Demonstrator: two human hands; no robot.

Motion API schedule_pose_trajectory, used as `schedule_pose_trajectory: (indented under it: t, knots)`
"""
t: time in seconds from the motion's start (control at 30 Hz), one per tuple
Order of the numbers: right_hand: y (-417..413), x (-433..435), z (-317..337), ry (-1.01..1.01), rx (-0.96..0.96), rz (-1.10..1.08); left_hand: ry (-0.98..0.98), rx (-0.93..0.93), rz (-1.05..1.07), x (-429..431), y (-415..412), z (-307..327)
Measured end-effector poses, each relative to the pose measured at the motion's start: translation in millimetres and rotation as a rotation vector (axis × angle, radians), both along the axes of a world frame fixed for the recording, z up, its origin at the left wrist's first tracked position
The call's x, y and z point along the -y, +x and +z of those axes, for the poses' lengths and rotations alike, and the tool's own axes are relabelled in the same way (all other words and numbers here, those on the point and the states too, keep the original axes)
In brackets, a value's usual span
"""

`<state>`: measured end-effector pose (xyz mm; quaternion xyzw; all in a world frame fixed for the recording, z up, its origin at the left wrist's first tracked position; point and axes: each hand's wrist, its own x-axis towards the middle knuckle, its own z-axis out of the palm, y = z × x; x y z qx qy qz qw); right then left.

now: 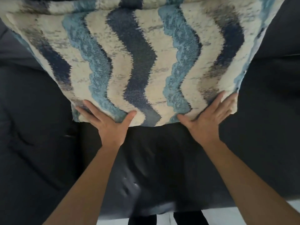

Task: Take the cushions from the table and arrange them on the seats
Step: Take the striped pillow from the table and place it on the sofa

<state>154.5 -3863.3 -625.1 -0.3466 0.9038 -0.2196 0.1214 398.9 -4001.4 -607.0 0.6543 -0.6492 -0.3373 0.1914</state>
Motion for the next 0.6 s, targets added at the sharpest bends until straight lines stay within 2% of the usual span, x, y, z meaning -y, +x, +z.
schedule_pose_trajectory:
  t: [0.13,0.2,0.33,0.47,0.53,0.6]
  knots:
    - [-49.3,52.4,-12.5,0.045,-0.077,0.135,-0.031,0.046,-0.060,39.0,-19.5,-7.8]
    - [-55.1,60.8,-16.5,0.098,-0.108,0.120,-0.076,0.073,-0.067,39.8,-23.6,-12.9]
    - [-23.0,32.4,-20.2,0.151,-0.147,0.058,-0.103,0.154,-0.067,13.5,-8.3,-22.3]
    - [2.3,23.5,-10.0,0.192,-0.042,0.035,-0.071,0.169,-0.128,0.3,5.5,-15.7]
    - [17.9,25.5,7.6,0.141,0.048,0.007,-0.067,0.155,-0.104,-6.6,0.4,0.4]
    - [34.8,29.1,34.3,0.007,0.011,0.058,-0.199,0.189,-0.143,-16.0,-9.5,26.4]
